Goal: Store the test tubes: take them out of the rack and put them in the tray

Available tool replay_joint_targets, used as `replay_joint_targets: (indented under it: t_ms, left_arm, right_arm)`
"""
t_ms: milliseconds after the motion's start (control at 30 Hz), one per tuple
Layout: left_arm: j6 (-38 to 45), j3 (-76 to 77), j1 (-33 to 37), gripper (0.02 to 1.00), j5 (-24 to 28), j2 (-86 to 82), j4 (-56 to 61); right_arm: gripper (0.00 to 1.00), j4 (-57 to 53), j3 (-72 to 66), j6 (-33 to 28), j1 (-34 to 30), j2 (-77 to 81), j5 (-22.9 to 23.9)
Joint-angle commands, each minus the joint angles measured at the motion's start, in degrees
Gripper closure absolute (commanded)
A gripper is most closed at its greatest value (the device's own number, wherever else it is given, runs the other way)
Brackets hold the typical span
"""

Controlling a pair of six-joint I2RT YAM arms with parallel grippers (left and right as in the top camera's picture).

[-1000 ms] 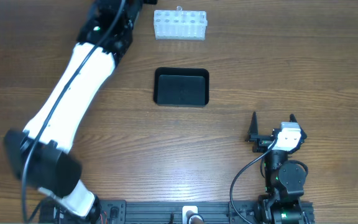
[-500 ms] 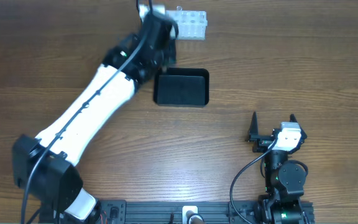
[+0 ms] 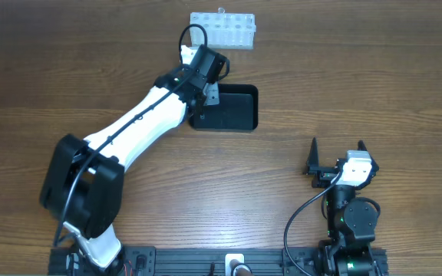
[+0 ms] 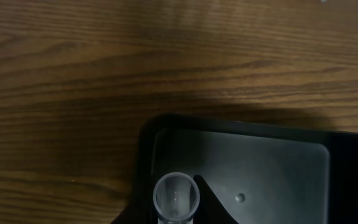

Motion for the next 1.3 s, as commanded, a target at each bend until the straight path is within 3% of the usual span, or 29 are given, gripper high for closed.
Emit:
replay_joint_targets:
  t_ms: [33,533,733,967,1033,1167,1300]
  left_arm:
    - [-0.6,-0.2,-0.6,0.915,-0.9,2.4,1.2]
    - [-0.6,-0.2,-0.6,0.866,-1.0,6.1,3.3]
    - [-0.6,-0.1,-0.6,0.72,-2.7,5.6,4.9]
    - [2.5,2.8,-1.4,0.5,-12.6,-1.5,6.3]
    - [7.3,4.6,-1.4,0.367,-15.0,-3.5,9.5]
    - [17.4,9.9,0.4,0.24,-15.2,-4.1,15.6]
    - [20.7,14.0,4.0,0.207,-10.9,-2.5,17.7]
  right_arm:
    - [0.007,-0.2,-0.3,-0.4,-0.1,-0.4,0.5]
    - [0.007,-0.2,-0.3,-0.4,-0.1,-0.4,0.5]
    - [0.009,-0.2,-0.3,-0.4,-0.1,-0.4,0.5]
    - [0.009,-0.2,-0.3,-0.4,-0.1,-0.4,0.5]
    - [0.009,-0.2,-0.3,-0.4,-0.1,-0.4,0.5]
    - [0.009,-0.2,-0.3,-0.4,-0.1,-0.4,0.5]
    - [0.009,-0.2,-0.3,-0.4,-0.1,-0.4,0.5]
